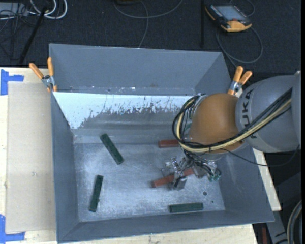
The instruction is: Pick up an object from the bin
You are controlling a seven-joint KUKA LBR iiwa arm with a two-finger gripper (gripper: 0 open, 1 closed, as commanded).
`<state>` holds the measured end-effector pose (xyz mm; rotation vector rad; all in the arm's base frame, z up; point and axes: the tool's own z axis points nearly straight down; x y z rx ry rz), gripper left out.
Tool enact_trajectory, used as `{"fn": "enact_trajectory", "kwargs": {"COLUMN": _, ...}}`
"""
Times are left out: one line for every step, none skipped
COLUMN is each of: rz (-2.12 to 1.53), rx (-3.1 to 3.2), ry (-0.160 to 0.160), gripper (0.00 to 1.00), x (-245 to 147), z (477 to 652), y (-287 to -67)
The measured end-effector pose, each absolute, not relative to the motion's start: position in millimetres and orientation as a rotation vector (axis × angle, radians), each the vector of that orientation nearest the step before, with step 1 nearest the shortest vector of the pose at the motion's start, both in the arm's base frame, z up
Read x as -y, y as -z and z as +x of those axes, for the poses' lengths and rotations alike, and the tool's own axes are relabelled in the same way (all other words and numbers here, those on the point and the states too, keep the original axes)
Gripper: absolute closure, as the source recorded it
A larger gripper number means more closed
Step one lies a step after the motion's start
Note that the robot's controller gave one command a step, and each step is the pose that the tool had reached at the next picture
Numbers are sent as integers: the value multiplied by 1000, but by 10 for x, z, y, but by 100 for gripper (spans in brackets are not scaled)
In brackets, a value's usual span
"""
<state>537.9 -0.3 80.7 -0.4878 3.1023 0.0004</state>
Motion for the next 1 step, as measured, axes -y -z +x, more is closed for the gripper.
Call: {"fn": "enact_trajectory", "kwargs": {"rz": -486, "rx": -3097, "ry": 1, "gripper": 100, "x": -7, "z": 5395, "y": -1537}}
